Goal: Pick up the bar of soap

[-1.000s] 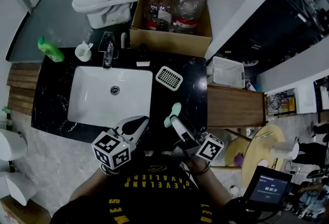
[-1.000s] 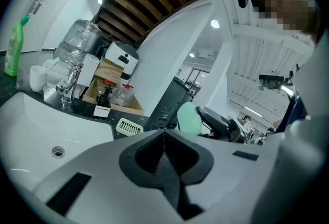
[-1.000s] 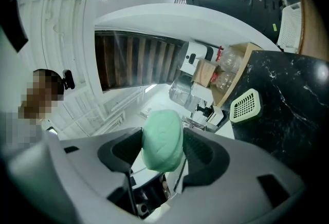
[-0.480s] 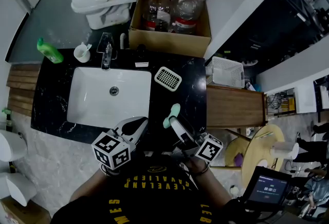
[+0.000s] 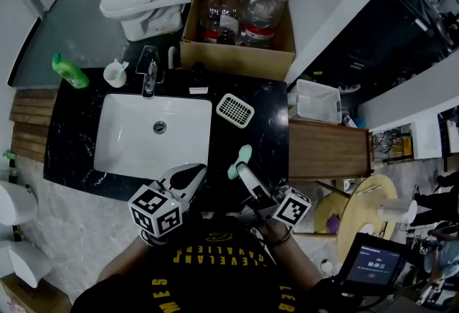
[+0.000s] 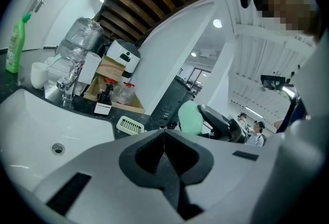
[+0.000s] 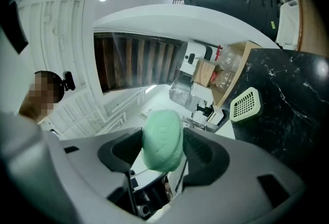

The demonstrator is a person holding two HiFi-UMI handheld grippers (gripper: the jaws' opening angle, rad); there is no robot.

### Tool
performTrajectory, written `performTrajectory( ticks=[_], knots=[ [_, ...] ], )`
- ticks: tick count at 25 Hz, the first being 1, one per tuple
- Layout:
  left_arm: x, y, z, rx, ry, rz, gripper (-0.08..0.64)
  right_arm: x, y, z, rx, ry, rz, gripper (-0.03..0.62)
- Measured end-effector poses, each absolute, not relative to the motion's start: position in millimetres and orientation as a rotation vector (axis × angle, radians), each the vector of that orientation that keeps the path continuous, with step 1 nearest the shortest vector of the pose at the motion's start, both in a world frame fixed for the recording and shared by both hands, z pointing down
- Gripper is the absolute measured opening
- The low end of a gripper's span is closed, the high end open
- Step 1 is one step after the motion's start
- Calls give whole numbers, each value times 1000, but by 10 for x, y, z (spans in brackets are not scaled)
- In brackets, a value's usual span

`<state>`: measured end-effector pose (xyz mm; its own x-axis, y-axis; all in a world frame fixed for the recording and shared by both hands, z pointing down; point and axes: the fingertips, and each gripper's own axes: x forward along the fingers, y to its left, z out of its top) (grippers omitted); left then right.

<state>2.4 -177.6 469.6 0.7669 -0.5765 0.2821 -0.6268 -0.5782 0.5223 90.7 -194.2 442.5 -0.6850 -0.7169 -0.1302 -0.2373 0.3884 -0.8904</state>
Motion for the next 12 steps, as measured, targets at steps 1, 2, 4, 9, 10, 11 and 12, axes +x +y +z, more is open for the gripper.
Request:
performTrajectory(
  ticks=[1,2,4,9,10,11,12],
  knots=[
    [21,-1769,4699,2345,-895,107,12,906,-1935,4431,-818,2147,-1257,259],
    [19,-1764,4702,2346,-895,107,12,905,-1930,4436,-819,2147,-1258,259],
    [16,-1761,4704,2346,-896,107,12,898,-1926,4434,-814,2143,-1260,259],
    [12,-1769,4704,2343,-896,105,12,881,-1933,4419,-805,2139,-1261,259],
    [12,-1771,4703,2343,-896,105,12,879,-1935,4416,-804,2140,-1260,259],
    [14,-1774,4701,2343,-896,105,12,881,-1936,4417,-806,2141,-1260,259],
    [16,-1776,4699,2344,-896,105,12,883,-1938,4419,-807,2142,-1259,259]
  ],
)
